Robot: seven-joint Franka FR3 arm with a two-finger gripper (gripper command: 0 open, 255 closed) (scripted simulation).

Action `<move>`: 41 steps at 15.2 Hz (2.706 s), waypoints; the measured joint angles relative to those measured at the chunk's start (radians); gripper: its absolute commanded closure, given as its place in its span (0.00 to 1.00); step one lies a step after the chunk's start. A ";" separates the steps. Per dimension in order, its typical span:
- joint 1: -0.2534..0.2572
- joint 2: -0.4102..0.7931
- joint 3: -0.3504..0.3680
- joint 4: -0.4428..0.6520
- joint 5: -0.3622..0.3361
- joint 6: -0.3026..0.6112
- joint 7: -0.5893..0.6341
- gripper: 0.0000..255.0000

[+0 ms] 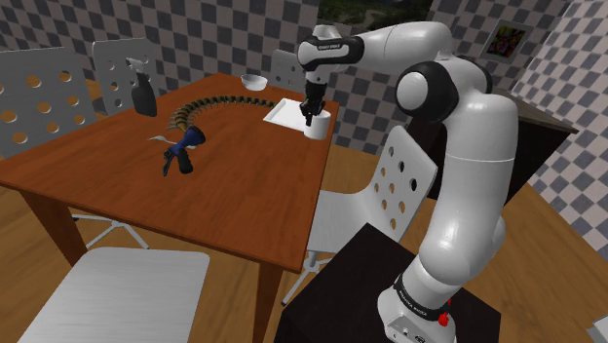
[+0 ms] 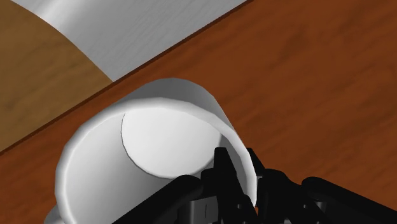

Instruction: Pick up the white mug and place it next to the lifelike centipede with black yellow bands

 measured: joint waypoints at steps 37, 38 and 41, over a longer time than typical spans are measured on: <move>0.001 0.031 0.003 -0.071 0.005 0.104 0.000 0.00; 0.001 0.031 0.003 -0.070 0.005 0.102 0.000 0.00; 0.001 0.030 0.003 -0.070 0.005 0.100 0.000 0.00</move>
